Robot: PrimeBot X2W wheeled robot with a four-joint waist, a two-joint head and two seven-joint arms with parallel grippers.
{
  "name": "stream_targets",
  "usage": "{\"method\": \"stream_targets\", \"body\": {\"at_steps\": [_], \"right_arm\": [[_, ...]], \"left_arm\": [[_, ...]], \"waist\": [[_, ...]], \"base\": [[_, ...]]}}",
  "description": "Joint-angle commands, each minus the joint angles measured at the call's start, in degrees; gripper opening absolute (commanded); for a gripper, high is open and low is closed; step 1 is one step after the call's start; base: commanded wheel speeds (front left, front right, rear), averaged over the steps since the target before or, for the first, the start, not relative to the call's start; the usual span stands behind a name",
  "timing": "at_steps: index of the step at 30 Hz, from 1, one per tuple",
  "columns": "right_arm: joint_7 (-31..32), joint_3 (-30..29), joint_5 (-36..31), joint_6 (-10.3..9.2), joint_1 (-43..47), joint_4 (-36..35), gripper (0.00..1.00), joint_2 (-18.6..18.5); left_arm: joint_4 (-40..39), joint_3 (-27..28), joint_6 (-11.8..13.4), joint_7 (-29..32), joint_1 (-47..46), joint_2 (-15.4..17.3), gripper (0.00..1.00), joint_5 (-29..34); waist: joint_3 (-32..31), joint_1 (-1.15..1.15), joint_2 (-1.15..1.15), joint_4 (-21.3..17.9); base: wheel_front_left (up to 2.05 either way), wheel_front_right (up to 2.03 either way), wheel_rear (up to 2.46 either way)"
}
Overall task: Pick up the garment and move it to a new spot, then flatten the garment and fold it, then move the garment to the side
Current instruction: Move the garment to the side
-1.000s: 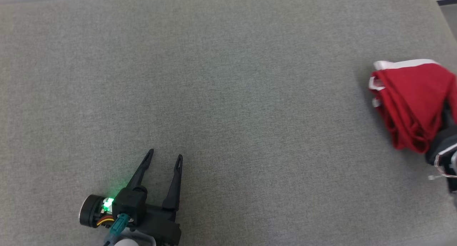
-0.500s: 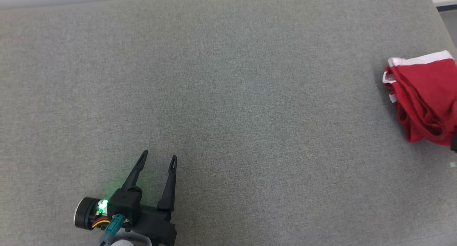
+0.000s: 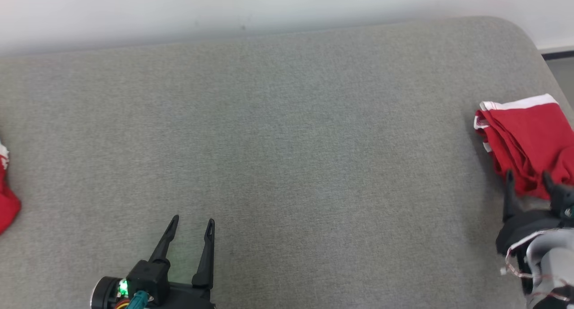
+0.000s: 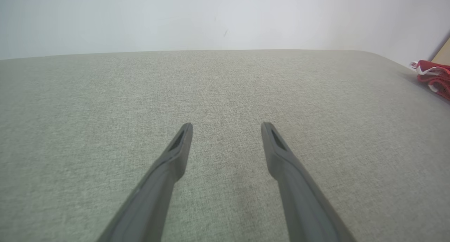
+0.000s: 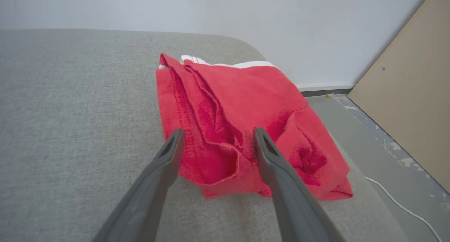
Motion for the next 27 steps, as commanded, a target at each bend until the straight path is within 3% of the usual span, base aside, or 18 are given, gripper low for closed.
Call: {"method": "stream_targets", "body": {"at_steps": [1,11,27], "right_arm": [[0.0,0.0,0.7,-0.13,1.3,0.6,1.0,0.9],[0.0,5.1,5.4,-0.13,6.1,0.3,1.0,4.3],[0.0,11.8,10.3,-0.13,16.5,-11.2,1.0,10.3]], "left_arm": [[0.0,-0.2,0.0,-0.2,0.7,0.0,1.0,-0.3],[-0.6,0.6,1.0,-0.2,3.7,0.0,1.0,-2.5],[-1.0,4.8,1.3,-0.2,9.6,0.0,1.0,-3.5]], "waist": [[-1.6,0.01,0.0,1.6],[-5.2,0.01,0.0,3.8],[-12.9,0.01,0.0,6.9]], "base": [[0.0,0.0,0.0],[0.0,0.0,0.0],[0.0,0.0,0.0]]}}
